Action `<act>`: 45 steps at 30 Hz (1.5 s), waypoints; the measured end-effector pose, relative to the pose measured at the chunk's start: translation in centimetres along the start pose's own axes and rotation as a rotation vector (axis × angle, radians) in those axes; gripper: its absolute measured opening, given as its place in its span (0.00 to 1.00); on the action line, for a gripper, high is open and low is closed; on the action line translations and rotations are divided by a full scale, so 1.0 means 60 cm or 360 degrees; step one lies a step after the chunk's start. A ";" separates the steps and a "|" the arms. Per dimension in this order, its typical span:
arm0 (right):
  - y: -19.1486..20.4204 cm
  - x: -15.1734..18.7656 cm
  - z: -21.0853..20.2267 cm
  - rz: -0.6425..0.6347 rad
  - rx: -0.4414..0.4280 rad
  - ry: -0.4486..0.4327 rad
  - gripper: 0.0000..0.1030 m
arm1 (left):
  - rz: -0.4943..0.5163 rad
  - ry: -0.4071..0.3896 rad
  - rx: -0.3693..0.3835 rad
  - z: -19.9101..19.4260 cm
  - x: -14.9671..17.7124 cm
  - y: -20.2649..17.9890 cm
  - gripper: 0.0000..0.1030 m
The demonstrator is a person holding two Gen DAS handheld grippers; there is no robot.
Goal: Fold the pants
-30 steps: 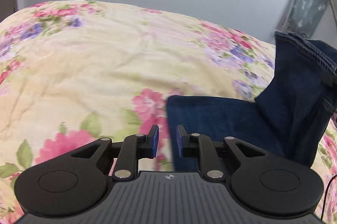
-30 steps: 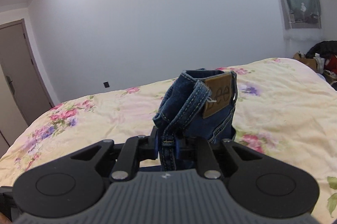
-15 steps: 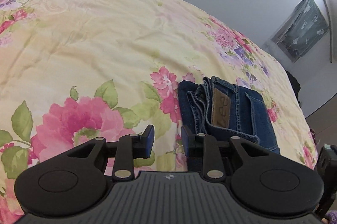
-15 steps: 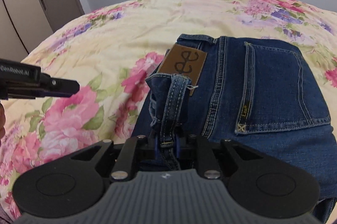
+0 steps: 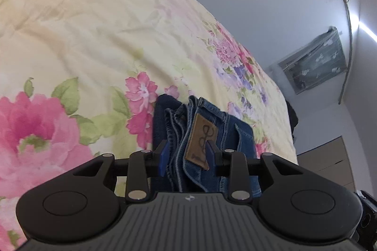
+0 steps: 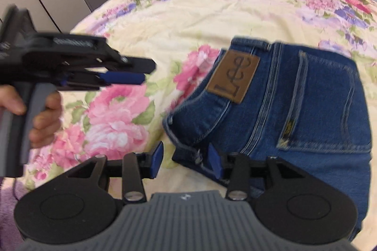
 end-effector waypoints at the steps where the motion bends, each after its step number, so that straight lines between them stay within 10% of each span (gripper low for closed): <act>1: -0.009 -0.013 -0.010 -0.0008 0.0022 -0.0039 0.39 | -0.0044 -0.0007 0.0027 0.014 -0.005 0.001 0.40; 8: -0.140 -0.075 0.006 0.0041 0.0377 -0.0178 0.21 | -0.0183 0.0044 -0.0006 0.119 -0.022 0.031 0.44; 22: -0.244 -0.032 0.073 0.0323 0.0165 -0.0131 0.17 | -0.0208 0.0048 0.0240 0.166 -0.033 0.054 0.45; 29: -0.248 -0.030 0.074 0.0353 0.0151 -0.0143 0.17 | -0.0189 0.0082 0.0134 0.188 -0.034 0.042 0.49; 35: -0.251 -0.034 0.075 0.0434 0.0159 -0.0133 0.18 | 0.0310 0.0037 0.0121 0.156 -0.037 -0.084 0.49; 39: -0.231 -0.033 0.079 0.0363 0.0166 -0.0125 0.18 | 0.0572 0.0085 -0.0153 0.168 -0.023 -0.115 0.39; 45: -0.216 -0.042 0.068 0.0328 0.0218 -0.0116 0.11 | 0.0524 -0.0007 -0.0134 0.141 -0.019 -0.097 0.19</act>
Point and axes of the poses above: each gripper's, at about its wrist camera, not at the fingertips, and z roughly the way its jaws point, y to its left, x to its underside, the point moved 2 cm from there along z, roughly the way its jaws point, and after that the axes turned 5 degrees about z, right-handed, at the moved point
